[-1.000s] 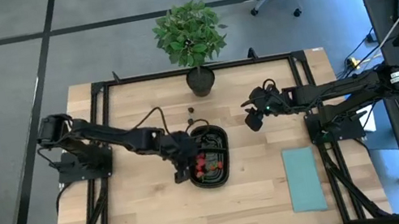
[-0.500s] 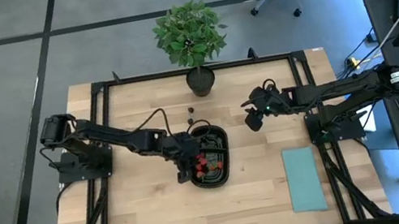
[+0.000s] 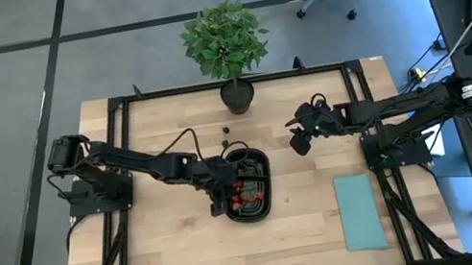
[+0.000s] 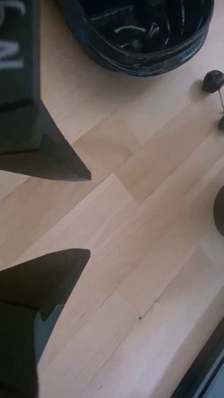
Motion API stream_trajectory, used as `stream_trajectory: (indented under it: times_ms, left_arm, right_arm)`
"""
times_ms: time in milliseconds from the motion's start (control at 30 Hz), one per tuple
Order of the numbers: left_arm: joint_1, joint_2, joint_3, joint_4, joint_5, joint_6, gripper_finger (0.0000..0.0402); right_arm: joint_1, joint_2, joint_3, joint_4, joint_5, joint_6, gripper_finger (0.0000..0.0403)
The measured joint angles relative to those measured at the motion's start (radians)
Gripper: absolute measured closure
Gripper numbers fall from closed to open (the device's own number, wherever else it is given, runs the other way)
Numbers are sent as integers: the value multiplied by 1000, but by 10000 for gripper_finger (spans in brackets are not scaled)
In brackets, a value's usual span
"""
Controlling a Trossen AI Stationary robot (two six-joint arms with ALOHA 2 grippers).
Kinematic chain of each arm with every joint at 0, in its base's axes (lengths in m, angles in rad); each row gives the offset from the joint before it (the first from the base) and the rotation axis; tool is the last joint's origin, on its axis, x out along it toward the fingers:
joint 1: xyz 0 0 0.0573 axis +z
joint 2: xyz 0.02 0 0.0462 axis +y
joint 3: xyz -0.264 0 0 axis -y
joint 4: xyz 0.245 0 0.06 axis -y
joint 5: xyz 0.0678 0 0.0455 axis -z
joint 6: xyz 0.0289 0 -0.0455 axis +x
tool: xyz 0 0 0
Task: Pick and placing Produce into tupperware
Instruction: Put the top black cherry into the black container with the other black fruits
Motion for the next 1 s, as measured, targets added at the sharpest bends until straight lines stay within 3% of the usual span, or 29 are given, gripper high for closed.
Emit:
stream_trajectory:
  times_ms: [367,700,833,1000]
  left_arm:
    - [63,-145,0,-171,-2,79,289]
    - [256,-283,1,-216,-49,113,288]
    - [405,-270,0,-293,17,205,288]
    - [546,-217,-1,-292,178,350,288]
  right_arm:
    - [0,0,0,-7,0,-2,212]
    - [0,0,0,-6,0,-2,212]
    - [-1,0,0,-3,0,-7,212]
    - [-1,0,0,2,0,-26,212]
